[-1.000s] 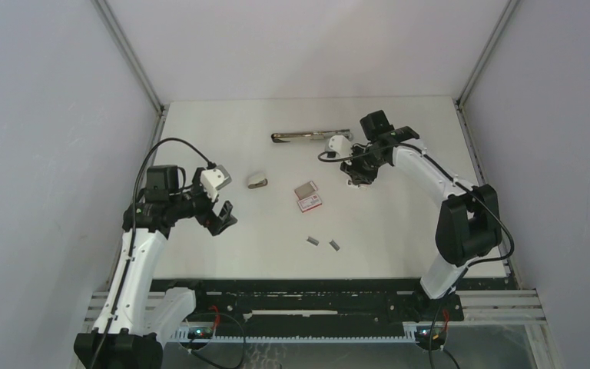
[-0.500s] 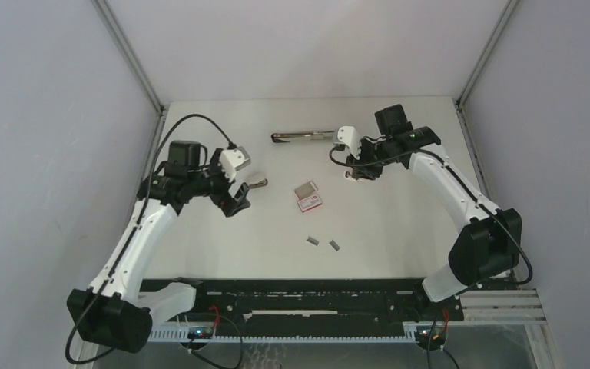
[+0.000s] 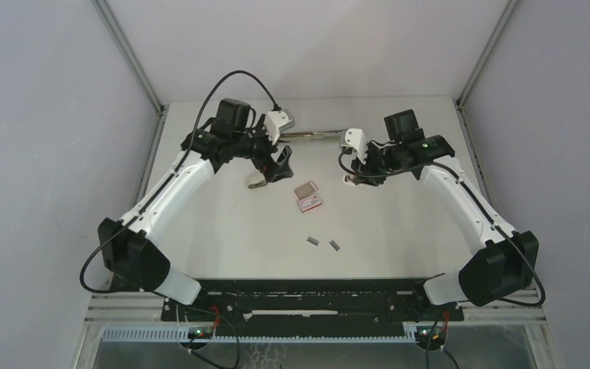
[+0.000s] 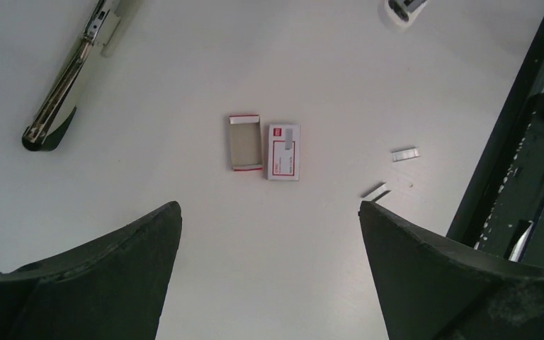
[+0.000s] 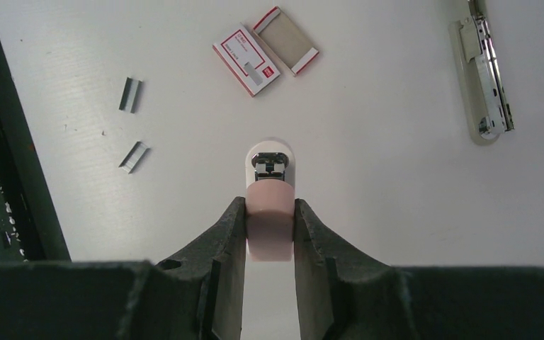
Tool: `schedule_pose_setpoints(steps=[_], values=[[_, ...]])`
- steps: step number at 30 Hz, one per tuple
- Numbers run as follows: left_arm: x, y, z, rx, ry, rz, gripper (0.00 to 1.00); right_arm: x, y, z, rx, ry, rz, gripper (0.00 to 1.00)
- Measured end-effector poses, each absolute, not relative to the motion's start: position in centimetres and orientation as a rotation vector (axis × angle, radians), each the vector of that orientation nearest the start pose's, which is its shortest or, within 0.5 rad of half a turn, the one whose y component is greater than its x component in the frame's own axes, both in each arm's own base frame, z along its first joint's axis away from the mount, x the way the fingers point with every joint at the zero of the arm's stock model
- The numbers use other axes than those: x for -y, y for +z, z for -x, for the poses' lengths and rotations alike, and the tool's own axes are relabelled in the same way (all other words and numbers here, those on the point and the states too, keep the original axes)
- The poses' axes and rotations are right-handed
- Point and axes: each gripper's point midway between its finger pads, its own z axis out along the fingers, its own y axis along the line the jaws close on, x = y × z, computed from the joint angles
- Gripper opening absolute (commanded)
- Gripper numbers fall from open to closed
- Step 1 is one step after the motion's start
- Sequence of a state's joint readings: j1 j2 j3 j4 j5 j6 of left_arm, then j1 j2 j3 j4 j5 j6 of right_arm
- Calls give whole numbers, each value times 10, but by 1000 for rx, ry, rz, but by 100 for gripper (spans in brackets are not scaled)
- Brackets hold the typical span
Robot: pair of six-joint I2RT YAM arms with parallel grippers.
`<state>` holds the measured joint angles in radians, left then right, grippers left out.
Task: Unload the staples from the stapler
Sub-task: Unload the staple at the center of the board.
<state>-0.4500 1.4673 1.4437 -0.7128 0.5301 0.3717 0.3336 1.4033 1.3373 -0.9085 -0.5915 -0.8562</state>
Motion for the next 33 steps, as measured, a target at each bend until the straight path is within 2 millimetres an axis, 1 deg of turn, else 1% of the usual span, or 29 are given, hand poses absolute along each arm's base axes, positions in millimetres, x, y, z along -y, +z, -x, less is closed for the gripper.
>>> schedule_pose_setpoints(steps=[3, 6, 10, 14, 19, 21, 24, 29, 33], values=[[252, 245, -322, -1980, -704, -1128, 100, -179, 209, -289, -1828, 526, 1512, 0], [265, 244, -329, -2007, -761, -1098, 100, -180, 207, -285, -1818, 539, 1521, 0], [275, 239, -334, -2054, -828, -1053, 100, -182, 203, -279, -1813, 561, 1533, 0], [282, 239, -334, -2082, -889, -1020, 100, -184, 201, -268, -1792, 571, 1547, 0], [295, 241, -332, -2101, -989, -992, 100, -195, 214, -257, -1691, 564, 1565, 0], [304, 240, -329, -2109, -1034, -993, 100, -198, 215, -252, -1647, 557, 1565, 0], [318, 235, -321, -2128, -1103, -1002, 100, -198, 211, -248, -1624, 551, 1553, 0], [337, 226, -309, -2161, -1198, -1011, 100, -200, 204, -252, -1612, 543, 1535, 0], [350, 221, -297, -2169, -1254, -1040, 100, -204, 205, -256, -1587, 521, 1525, 0]])
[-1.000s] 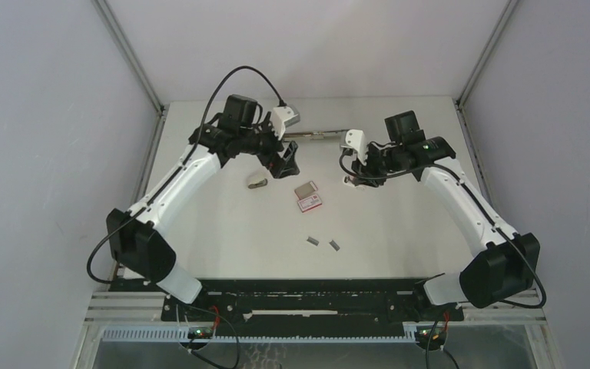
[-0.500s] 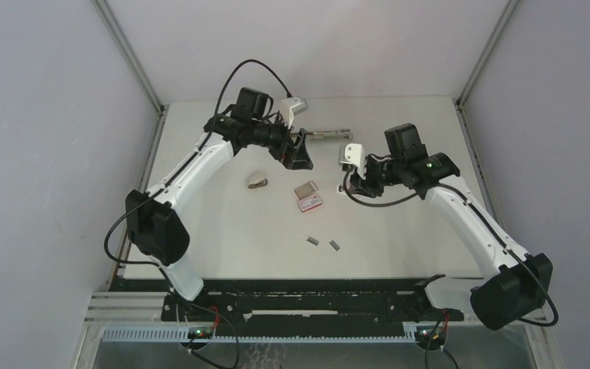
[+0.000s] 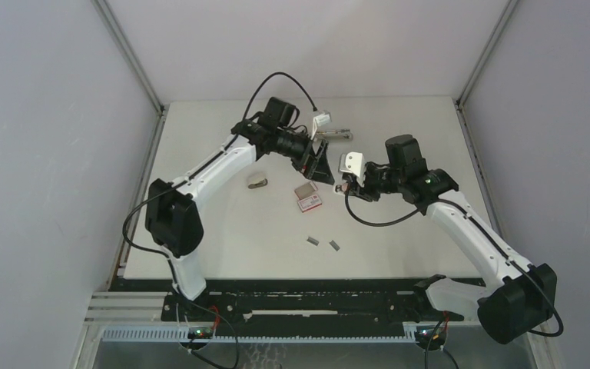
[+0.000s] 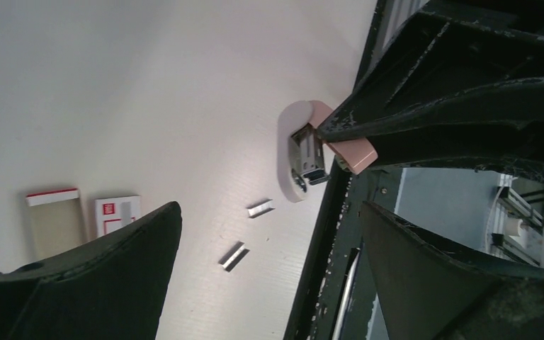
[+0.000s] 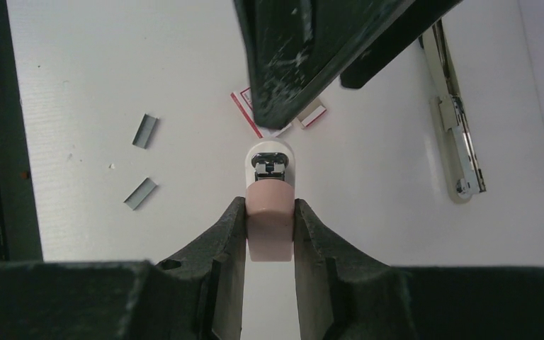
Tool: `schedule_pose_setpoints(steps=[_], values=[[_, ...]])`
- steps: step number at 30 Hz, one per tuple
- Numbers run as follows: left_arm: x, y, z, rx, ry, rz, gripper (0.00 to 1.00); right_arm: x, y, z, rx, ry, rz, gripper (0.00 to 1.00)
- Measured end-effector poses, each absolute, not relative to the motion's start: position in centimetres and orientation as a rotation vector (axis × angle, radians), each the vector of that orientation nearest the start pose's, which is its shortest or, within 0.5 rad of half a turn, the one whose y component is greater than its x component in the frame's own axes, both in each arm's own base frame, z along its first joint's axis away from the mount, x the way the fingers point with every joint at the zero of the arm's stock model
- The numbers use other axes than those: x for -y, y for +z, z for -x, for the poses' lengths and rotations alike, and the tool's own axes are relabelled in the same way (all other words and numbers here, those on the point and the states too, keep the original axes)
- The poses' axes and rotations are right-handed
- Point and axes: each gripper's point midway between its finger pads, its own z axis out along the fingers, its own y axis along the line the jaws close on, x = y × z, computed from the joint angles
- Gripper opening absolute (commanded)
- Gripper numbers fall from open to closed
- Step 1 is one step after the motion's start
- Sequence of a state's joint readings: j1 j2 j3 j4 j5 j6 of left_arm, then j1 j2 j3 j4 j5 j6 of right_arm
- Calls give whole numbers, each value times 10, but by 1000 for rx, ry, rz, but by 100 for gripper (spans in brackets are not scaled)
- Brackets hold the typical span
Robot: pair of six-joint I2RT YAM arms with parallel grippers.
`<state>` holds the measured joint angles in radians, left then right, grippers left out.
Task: Unload the staples from the stapler
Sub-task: Unload the staple at the center of the board.
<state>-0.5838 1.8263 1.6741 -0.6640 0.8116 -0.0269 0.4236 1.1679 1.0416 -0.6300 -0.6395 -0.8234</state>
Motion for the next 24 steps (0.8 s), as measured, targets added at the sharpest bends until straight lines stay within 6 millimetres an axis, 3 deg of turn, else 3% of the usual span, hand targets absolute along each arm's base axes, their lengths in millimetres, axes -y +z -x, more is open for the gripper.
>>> schedule_pose_setpoints(steps=[6, 13, 24], values=[[365, 211, -282, -2190, -1325, -1079, 99, -207, 207, -260, -1557, 498, 1522, 0], [370, 199, -280, -2230, -1373, -1072, 88, -211, 207, -261, -1541, 487, 1528, 0], [376, 205, -276, -2194, -1446, -1077, 75, -210, 206, -262, -1541, 479, 1525, 0]])
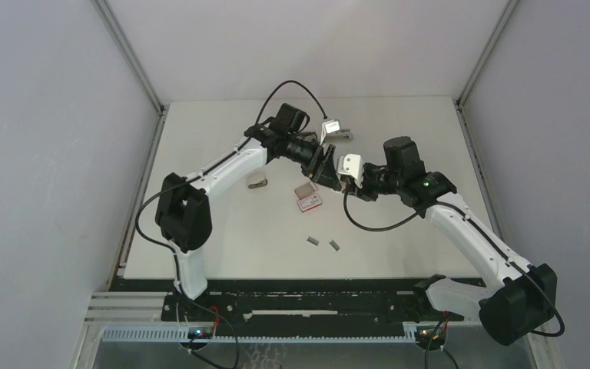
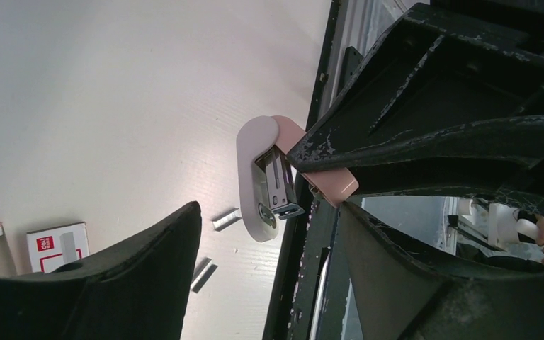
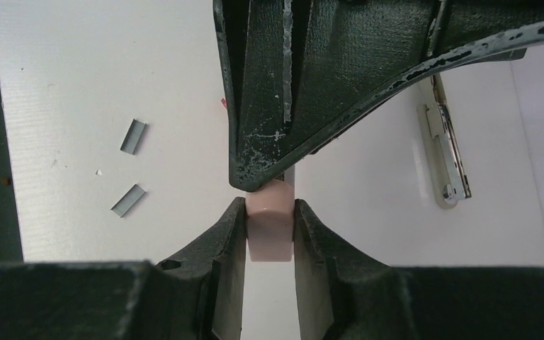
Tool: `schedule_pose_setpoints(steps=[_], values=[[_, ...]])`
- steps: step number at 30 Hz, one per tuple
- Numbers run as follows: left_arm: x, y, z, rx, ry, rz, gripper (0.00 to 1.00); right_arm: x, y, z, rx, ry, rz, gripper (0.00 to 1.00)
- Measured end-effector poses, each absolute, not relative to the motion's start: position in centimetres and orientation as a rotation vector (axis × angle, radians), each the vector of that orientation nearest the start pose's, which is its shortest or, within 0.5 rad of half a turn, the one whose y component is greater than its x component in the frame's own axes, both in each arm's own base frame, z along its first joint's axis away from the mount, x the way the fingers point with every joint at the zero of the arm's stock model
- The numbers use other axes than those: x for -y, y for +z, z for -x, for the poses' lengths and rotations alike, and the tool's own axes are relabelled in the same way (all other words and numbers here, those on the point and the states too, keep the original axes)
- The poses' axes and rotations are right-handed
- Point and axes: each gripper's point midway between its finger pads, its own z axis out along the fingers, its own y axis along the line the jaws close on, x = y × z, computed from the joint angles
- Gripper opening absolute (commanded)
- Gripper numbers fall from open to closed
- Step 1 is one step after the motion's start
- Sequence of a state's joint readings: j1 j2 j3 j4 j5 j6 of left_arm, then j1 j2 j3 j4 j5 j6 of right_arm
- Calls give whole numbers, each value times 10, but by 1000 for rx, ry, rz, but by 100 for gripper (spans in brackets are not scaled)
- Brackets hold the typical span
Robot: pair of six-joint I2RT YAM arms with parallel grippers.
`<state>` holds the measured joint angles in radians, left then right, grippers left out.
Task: Unload the staples from the stapler
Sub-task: Unload the staple at the center of the board.
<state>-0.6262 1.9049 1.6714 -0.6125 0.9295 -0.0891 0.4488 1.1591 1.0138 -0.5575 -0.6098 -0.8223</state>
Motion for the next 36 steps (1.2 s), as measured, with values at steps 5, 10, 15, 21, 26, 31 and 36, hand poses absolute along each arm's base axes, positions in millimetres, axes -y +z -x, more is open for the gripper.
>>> schedule_pose_setpoints(steps=[5, 10, 15, 21, 26, 31, 36], values=[[378, 207, -275, -2179, -1476, -1077, 72, -209, 205, -261, -1542, 481, 1522, 0], [377, 204, -275, -2188, -1496, -1065, 72, -206, 207, -262, -1542, 485, 1511, 0], [376, 202, -275, -2190, -1507, -1055, 71, -205, 209, -263, -1534, 487, 1502, 0], [377, 203, -278, -2186, -1511, -1043, 64, -206, 210, -262, -1529, 495, 1501, 0], [378, 198, -279, -2206, -1526, -1024, 54, -207, 211, -262, -1525, 502, 1501, 0], [378, 193, -281, -2232, -1540, -1003, 46, -206, 210, -260, -1522, 501, 1500, 0], [379, 196, -281, -2221, -1562, -1000, 37, -206, 210, -261, -1513, 496, 1498, 0]])
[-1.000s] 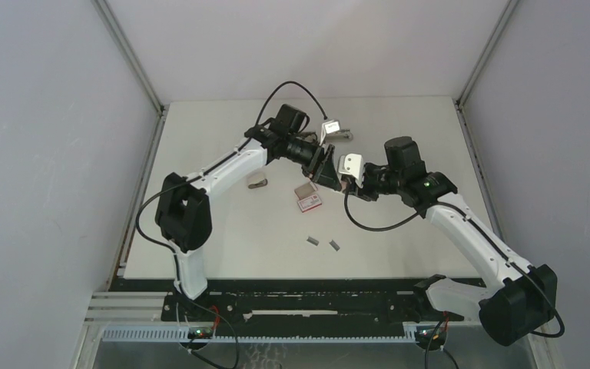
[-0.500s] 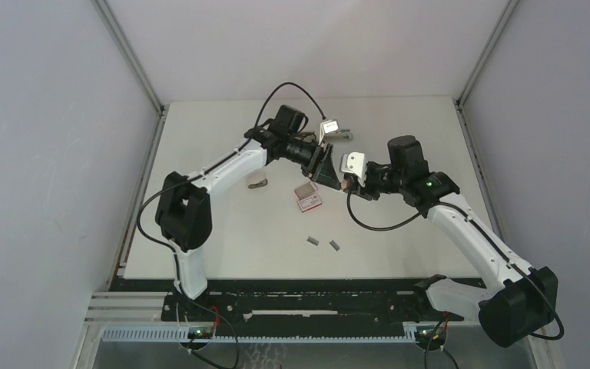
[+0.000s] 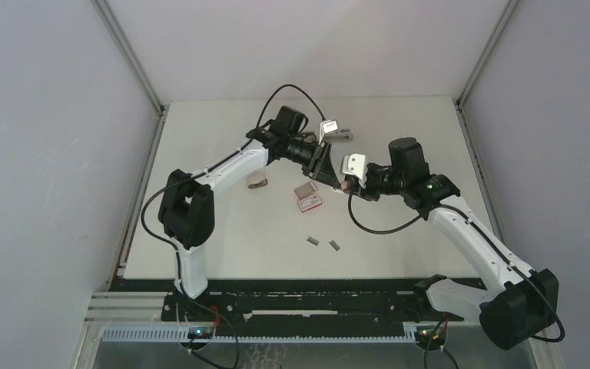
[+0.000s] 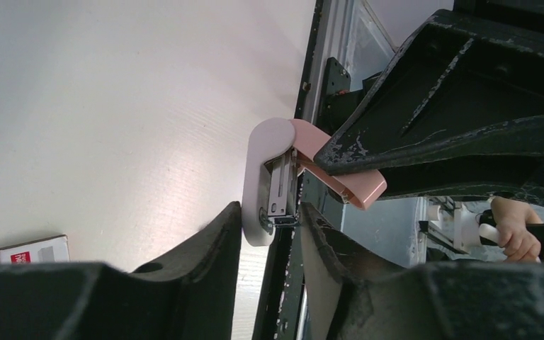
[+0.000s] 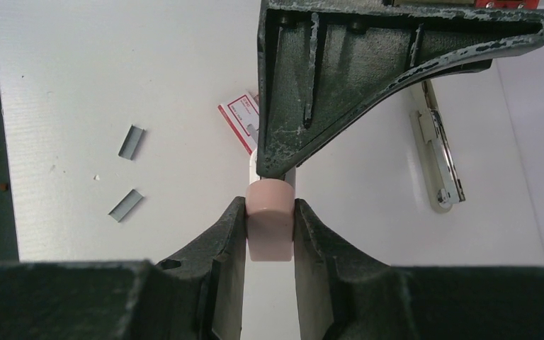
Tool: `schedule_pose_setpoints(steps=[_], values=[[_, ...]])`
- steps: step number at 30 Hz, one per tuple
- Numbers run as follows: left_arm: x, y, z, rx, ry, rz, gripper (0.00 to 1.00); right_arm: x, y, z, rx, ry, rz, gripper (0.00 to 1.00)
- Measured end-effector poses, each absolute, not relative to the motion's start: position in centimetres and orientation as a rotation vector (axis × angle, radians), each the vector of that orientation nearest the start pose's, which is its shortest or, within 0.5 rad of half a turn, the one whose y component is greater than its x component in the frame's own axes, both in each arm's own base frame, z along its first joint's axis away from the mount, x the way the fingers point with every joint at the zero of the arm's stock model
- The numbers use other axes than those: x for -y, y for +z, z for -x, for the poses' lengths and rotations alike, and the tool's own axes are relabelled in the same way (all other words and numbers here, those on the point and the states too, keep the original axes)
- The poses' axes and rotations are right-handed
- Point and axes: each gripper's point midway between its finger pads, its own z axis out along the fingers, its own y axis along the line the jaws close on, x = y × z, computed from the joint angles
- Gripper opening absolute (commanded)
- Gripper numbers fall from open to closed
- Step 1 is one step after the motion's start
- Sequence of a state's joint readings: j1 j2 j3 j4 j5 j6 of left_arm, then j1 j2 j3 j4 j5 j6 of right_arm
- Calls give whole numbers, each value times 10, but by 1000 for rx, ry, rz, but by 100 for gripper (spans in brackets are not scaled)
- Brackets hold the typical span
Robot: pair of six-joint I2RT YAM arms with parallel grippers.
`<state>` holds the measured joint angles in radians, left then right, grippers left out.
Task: Unload the staples from the stapler
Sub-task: Unload the staple at the center of the board.
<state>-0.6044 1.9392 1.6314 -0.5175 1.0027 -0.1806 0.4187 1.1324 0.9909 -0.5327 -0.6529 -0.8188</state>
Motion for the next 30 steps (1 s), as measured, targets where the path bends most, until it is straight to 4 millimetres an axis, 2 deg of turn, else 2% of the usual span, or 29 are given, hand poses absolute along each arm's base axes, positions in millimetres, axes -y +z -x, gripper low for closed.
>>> schedule_pose_setpoints(steps=[4, 6, 7, 8, 9, 13, 15, 22, 26, 30], values=[[379, 195, -281, -2217, -1590, -985, 30, -205, 208, -261, -1506, 492, 1490, 0], [378, 194, -281, -2225, -1609, -970, 30, -205, 208, -260, -1508, 498, 1483, 0], [378, 194, -280, -2229, -1616, -964, 33, -204, 208, -261, -1510, 499, 1478, 0], [378, 195, -280, -2229, -1625, -959, 41, -204, 208, -261, -1510, 500, 1473, 0], [378, 196, -280, -2225, -1632, -960, 45, -204, 208, -262, -1508, 499, 1468, 0], [379, 197, -281, -2213, -1652, -954, 54, -204, 211, -264, -1503, 495, 1450, 0], [379, 196, -280, -2217, -1662, -951, 54, -204, 212, -265, -1503, 494, 1445, 0], [380, 192, -278, -2238, -1694, -938, 40, -204, 212, -266, -1506, 487, 1440, 0], [381, 191, -278, -2236, -1711, -935, 27, -204, 212, -267, -1508, 484, 1439, 0], [382, 193, -280, -2237, -1724, -921, 21, -204, 212, -268, -1506, 479, 1438, 0]])
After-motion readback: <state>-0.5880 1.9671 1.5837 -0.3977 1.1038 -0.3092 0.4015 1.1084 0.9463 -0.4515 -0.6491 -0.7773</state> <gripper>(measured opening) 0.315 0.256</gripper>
